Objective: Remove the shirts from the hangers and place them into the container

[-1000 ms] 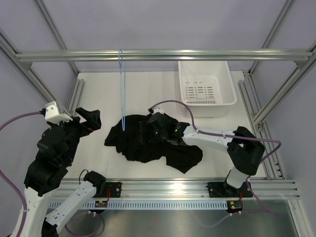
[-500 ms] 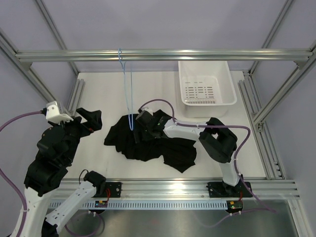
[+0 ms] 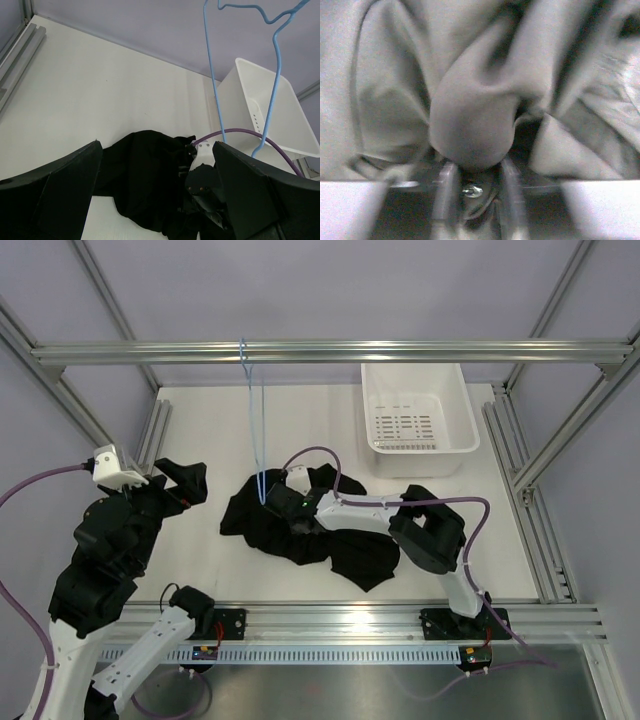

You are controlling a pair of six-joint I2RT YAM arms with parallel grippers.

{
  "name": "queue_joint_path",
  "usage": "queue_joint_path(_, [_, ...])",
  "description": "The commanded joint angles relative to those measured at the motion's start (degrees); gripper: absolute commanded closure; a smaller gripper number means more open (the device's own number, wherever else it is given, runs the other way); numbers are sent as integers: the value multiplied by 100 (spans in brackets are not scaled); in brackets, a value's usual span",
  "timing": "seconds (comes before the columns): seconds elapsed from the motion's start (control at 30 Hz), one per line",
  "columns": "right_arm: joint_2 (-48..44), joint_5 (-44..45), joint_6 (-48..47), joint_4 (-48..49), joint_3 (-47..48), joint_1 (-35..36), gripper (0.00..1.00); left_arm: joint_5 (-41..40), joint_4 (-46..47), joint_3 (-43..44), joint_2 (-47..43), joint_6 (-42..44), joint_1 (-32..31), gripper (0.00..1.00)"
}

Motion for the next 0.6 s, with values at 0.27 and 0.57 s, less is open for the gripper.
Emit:
queue_joint_path(0.27, [-2071,1179,92,43,-1519,523,100,252,343,-75,-45,-27,-2,1])
queue_joint_path(0.57, [-6137,1505,-601,369,-2259,753,100,349,598,-329,-1,-80,-11,1])
